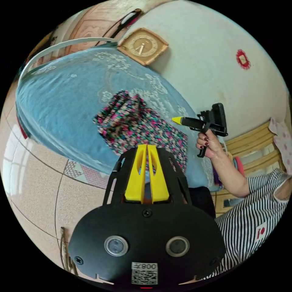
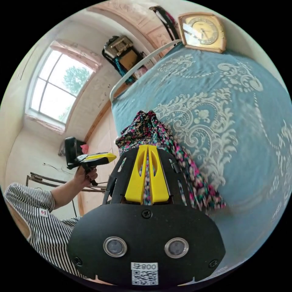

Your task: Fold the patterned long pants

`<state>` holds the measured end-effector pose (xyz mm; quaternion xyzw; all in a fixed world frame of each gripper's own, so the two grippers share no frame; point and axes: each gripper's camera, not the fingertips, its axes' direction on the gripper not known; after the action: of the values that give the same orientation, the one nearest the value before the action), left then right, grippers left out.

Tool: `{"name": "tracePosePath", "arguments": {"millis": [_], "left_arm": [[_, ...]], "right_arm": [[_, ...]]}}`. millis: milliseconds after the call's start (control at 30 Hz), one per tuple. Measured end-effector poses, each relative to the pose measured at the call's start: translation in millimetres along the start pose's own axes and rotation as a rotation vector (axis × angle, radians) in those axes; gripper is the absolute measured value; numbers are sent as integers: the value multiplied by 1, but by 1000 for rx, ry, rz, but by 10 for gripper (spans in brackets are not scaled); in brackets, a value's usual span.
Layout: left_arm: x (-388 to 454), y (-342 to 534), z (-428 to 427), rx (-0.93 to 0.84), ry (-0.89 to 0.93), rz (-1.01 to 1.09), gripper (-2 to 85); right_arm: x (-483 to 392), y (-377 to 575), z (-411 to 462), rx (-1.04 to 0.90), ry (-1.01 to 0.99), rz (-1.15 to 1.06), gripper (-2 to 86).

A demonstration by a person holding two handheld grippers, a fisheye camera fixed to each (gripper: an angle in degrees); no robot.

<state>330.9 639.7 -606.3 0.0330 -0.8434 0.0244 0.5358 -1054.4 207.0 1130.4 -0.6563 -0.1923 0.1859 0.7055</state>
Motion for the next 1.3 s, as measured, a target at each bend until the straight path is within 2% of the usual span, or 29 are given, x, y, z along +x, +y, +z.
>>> {"name": "tracePosePath", "arguments": {"millis": [100, 233, 367, 467, 600, 733, 1167, 1300], "left_arm": [[39, 18, 30, -127, 51, 126, 27], [85, 34, 80, -284, 109, 243, 54], [103, 34, 127, -433, 79, 231, 65], [106, 29, 150, -499, 101, 202, 62], [103, 26, 171, -515, 136, 129, 31], [105, 29, 173, -457, 220, 111, 16], [89, 42, 168, -336, 369, 27, 8], [82, 48, 170, -346, 360, 21, 8]], "right_arm": [[26, 59, -25, 78, -100, 123, 7], [57, 132, -23, 88, -142, 345, 23], [75, 185, 5, 60, -267, 487, 68], [81, 195, 25, 36, -327, 504, 78], [93, 194, 42, 36, -360, 494, 77], [102, 195, 54, 31, -377, 486, 85], [146, 214, 107, 121, -613, 545, 95], [162, 230, 118, 155, -641, 560, 81]]}}
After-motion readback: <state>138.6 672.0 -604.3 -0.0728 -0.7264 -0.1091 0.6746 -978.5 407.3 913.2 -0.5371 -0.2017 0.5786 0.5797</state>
